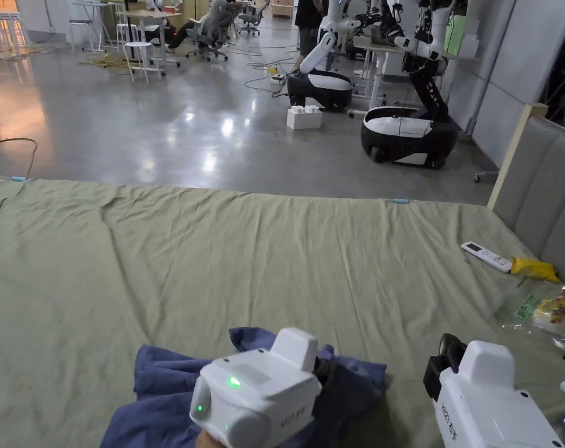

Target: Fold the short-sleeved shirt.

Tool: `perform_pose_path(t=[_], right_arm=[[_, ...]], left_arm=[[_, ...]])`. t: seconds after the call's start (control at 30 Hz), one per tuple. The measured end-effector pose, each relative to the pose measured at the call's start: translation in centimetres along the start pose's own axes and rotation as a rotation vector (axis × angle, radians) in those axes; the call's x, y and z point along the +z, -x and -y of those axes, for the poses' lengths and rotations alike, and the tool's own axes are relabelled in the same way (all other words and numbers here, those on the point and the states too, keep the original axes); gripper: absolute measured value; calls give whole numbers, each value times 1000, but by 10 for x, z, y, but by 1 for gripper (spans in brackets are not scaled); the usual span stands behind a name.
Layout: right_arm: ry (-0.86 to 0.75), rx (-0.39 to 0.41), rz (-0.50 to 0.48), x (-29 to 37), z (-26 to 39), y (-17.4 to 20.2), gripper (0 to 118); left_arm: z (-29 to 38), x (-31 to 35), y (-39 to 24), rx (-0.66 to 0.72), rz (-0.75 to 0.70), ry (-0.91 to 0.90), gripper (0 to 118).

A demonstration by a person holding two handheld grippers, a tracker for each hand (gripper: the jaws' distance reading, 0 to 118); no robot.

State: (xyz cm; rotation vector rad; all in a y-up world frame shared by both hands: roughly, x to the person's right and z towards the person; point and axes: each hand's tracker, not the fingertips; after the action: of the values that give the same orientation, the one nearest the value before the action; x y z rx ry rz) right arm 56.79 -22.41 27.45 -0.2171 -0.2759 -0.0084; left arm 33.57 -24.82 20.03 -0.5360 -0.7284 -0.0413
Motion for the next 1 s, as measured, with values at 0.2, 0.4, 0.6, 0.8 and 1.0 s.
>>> perform_pose_path(t=[0.2, 0.4, 0.6, 0.8, 1.0], right_arm=[[27, 13, -29, -1, 8, 14, 0], [9, 45, -74, 2, 0, 37, 0], [-26, 57, -105, 0, -12, 59, 0], [-38, 51, -125, -4, -14, 73, 0], [-38, 50, -136, -4, -13, 82, 0]], left_arm=[[24, 13, 6, 21, -55, -5, 71], [5, 58, 45, 99, -256, -181, 71], [-9, 112, 90, 73, -533, -320, 39], [-9, 146, 124, 84, -643, -330, 13], [2, 159, 140, 133, -656, -279, 3]])
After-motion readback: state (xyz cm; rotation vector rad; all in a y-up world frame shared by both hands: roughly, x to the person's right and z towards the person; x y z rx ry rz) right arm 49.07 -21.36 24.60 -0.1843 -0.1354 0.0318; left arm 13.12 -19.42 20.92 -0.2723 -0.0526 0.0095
